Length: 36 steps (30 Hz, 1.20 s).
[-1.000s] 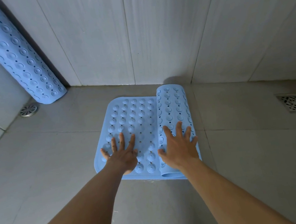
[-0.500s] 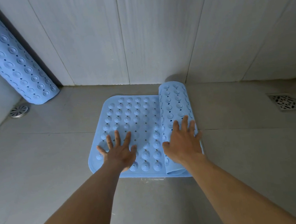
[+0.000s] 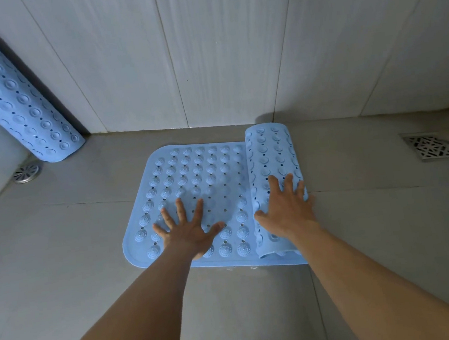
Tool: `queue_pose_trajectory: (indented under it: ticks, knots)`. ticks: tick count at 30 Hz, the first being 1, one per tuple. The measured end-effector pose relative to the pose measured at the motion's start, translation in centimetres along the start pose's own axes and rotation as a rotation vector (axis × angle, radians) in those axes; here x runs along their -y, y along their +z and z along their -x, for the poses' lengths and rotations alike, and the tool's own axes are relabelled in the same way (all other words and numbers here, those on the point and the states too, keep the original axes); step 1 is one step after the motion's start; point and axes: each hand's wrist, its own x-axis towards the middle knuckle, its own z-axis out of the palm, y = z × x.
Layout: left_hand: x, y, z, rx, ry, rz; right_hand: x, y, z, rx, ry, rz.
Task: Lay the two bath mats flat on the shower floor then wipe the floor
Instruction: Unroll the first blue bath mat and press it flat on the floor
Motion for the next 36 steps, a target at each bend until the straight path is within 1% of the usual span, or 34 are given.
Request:
queue_pose_trajectory:
  ticks: [7,10,12,14,16,17,20,26,29,31,34,36]
  knots:
    - [-1.5,0.3,0.0,0.012,-0.062,0.028,-2.1,-1.0,-0.3,0.044,-0.006,-0.098]
    - [-4.0,0.9,0.6,-0.047,-0.075,0.06,-3.0,-1.7,-0.1,0.023,0.015,-0.124]
    - [-5.8,1.5,1.1,-0.112,-0.034,0.07,-3.9,-1.9,-0.2,0.019,0.033,-0.127]
    - [-7.6,2.1,1.5,-0.148,0.062,0.051,-5.1,-2.3,-0.3,0.029,0.063,-0.146]
    - [-9.4,2.5,1.7,-0.134,0.148,0.048,-6.6,-2.6,-0.4,0.029,0.091,-0.185]
    - [-10.4,2.7,1.8,-0.12,0.162,0.05,-7.4,-2.7,-0.4,0.026,0.098,-0.192]
    - [-13.0,3.1,2.1,-0.122,0.148,0.034,-9.6,-2.8,0.2,0.039,0.09,-0.146]
    - [-15.8,3.9,2.4,-0.165,0.181,0.0,-11.9,-1.4,0.4,-0.027,0.069,-0.099]
    - [-16.7,4.3,2.5,-0.207,0.187,0.008,-13.3,-1.1,0.3,-0.034,0.092,-0.027]
    - [-17.3,4.4,2.6,-0.223,0.22,0.006,-14.3,-1.1,0.2,-0.043,0.122,-0.046]
    - [-18.5,4.5,2.7,-0.227,0.28,-0.015,-15.8,-1.4,0.4,-0.119,0.154,-0.099]
    - [-19.5,4.6,2.7,-0.226,0.283,-0.005,-16.7,-1.6,0.6,-0.169,0.16,-0.094]
